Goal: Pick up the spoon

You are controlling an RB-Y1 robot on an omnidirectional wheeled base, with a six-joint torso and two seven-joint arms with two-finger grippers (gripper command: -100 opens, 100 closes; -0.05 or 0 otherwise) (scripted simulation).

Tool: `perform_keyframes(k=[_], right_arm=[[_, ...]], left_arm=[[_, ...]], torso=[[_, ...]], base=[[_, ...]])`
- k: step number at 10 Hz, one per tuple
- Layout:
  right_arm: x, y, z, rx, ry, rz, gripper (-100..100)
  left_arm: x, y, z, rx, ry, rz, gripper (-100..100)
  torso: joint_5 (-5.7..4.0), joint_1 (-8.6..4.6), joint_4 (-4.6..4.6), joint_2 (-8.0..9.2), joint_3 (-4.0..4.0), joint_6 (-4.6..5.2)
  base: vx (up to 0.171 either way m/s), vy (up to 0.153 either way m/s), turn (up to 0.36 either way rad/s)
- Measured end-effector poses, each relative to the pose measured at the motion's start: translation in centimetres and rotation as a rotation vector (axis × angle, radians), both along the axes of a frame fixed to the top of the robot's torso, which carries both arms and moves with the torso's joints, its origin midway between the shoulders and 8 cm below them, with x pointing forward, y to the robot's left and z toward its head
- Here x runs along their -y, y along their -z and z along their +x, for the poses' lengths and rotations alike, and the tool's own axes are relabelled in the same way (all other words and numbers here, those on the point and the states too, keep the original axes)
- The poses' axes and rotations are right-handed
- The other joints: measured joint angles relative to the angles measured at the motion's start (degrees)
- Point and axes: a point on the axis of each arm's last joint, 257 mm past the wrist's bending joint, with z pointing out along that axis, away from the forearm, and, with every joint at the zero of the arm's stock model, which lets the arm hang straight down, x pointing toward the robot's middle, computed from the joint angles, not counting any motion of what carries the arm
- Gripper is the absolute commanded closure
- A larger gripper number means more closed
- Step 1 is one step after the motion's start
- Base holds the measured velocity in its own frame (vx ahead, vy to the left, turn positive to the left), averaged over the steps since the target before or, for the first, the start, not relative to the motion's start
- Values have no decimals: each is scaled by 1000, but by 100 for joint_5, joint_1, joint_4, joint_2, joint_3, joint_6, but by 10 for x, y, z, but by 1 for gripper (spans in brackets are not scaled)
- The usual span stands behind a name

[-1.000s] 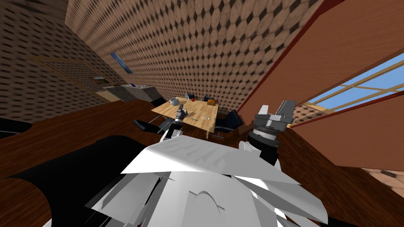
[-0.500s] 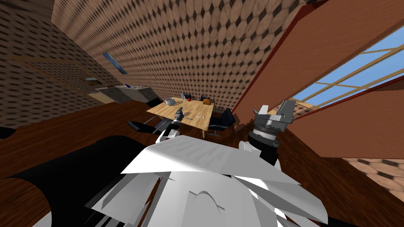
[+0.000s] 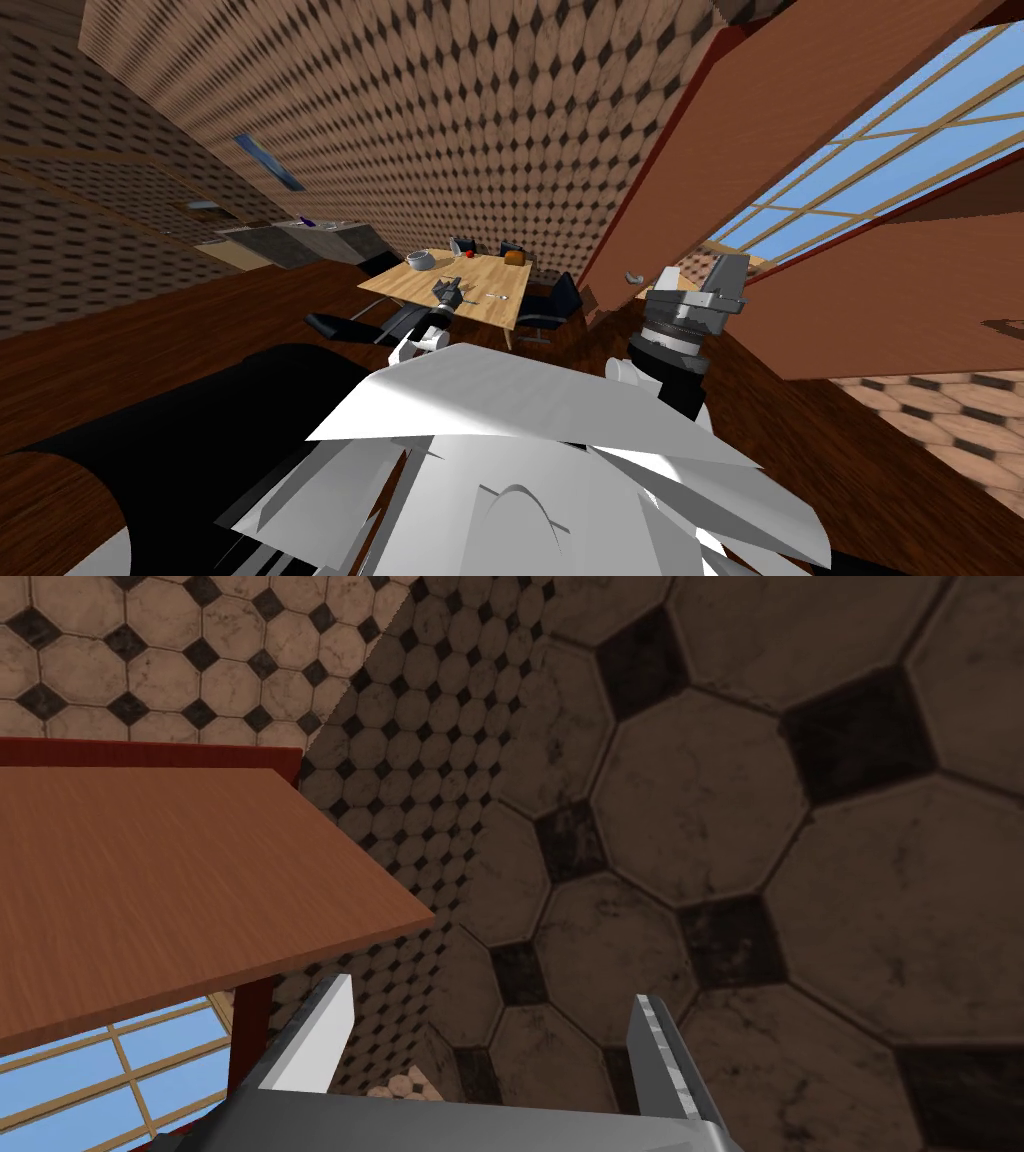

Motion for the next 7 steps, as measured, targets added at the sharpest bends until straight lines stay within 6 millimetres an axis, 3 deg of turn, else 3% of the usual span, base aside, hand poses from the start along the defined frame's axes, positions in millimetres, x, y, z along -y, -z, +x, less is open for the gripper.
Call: perform_keyframes(k=[2, 7], right_arm=[[0, 0, 0, 0, 0, 0, 0], [0, 0, 0, 0, 0, 0, 0]], left_arm=[[-22, 26, -3, -90, -22, -5, -100], [-65, 81, -14, -267, -73, -42, -100]], torso=[[-5, -18, 0, 0, 1, -3], [1, 10, -2, -14, -7, 0]], base=[[8, -162, -101], [35, -96, -107]])
